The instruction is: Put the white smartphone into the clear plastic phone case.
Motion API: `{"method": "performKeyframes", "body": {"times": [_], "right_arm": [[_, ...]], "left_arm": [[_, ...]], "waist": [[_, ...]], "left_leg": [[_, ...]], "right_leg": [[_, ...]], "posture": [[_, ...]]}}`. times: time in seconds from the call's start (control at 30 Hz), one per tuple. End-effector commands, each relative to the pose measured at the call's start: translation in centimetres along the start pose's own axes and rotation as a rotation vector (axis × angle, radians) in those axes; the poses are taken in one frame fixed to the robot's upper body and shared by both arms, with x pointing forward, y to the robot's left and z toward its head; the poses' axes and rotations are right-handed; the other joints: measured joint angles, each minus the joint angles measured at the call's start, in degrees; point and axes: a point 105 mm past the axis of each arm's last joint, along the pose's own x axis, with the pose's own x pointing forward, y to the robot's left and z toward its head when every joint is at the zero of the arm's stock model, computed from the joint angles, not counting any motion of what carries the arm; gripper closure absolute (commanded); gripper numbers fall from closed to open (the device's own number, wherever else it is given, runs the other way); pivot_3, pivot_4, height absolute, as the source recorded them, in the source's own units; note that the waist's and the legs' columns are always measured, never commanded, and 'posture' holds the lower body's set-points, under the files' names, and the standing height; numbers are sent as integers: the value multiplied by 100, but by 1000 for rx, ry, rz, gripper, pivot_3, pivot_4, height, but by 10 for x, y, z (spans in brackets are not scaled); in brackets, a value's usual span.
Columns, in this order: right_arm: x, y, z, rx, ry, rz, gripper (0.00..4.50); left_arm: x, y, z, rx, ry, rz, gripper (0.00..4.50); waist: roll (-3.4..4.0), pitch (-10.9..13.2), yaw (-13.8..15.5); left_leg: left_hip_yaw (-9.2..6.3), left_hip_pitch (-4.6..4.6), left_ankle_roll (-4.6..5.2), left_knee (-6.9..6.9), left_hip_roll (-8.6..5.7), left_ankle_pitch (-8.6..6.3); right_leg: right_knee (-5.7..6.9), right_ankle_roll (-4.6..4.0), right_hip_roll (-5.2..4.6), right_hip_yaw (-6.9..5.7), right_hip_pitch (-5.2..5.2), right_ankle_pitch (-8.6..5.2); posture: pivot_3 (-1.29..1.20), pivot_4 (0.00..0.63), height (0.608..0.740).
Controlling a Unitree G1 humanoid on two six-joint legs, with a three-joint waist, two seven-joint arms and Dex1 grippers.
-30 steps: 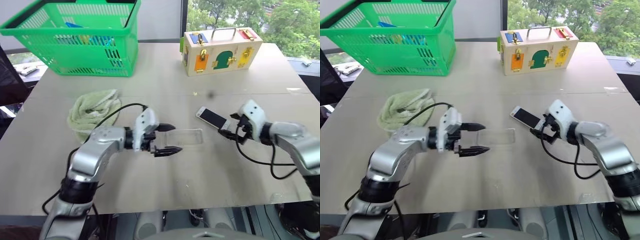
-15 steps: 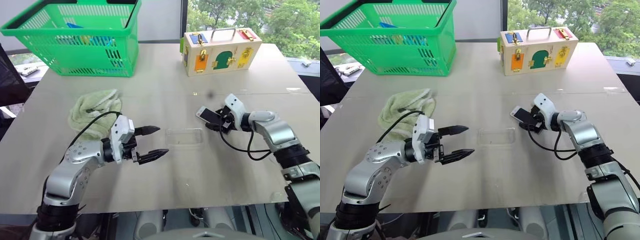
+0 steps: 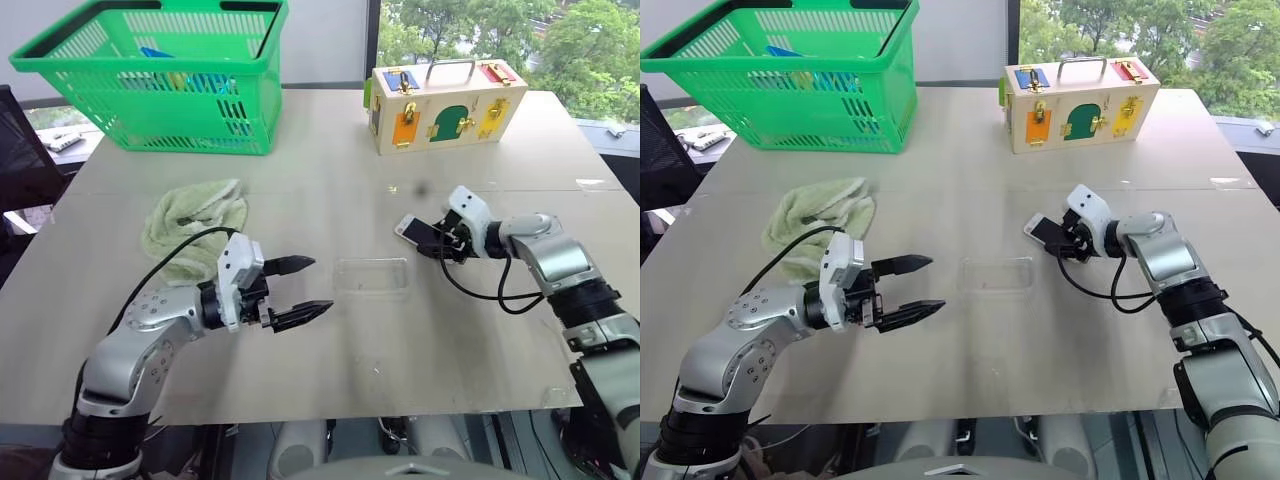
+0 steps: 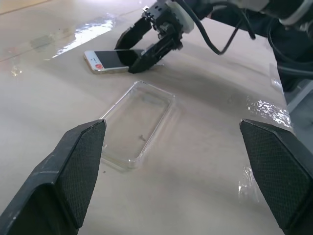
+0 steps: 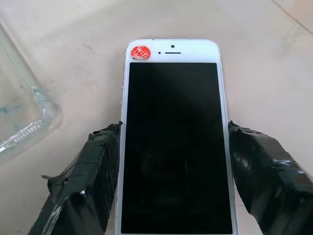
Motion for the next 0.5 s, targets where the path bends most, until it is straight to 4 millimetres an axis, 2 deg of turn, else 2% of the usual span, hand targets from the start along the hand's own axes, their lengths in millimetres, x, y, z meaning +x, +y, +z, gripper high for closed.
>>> {"method": "performKeyframes", "body": {"times": [0.03, 0.13, 0.27, 0.43, 0.5], "right_arm": [[-12, -1, -5, 2, -15, -17, 1593], [-24, 5, 18, -25, -107, -1, 1593], [-33, 28, 47, -84, -178, 56, 1593], [-38, 59, 67, -183, -194, 139, 1594], [-36, 73, 69, -251, -172, 181, 1595]], "left_arm": [[-6, 1, 12, 34, -48, -11, 0], [-8, 1, 16, 39, -72, -19, 0], [-10, 5, 23, 74, -143, 26, 0], [-15, 10, 30, 89, -236, 61, 0], [-19, 9, 28, 86, -233, 42, 0]], "waist": [[1, 1, 4], [3, 3, -13], [5, 4, -49], [6, 5, -33], [6, 5, -30]], "left_leg": [[0, 0, 0, -3, -1, 0], [4, -16, 0, -8, -2, 0], [21, -56, 1, -16, 1, 1], [21, -51, 0, -27, 8, 1], [21, -50, 0, -27, 7, 1]], "right_leg": [[-2, 0, 0, 0, 0, 0], [-12, 1, 1, 2, -13, 0], [-6, 7, 14, 22, -64, 4], [-7, 12, 23, 21, -66, 7], [-7, 2, 22, 17, -65, 1]], "posture": [[0, 150, 740], [0, 150, 740], [0, 150, 740], [0, 150, 740], [0, 150, 740]]}}
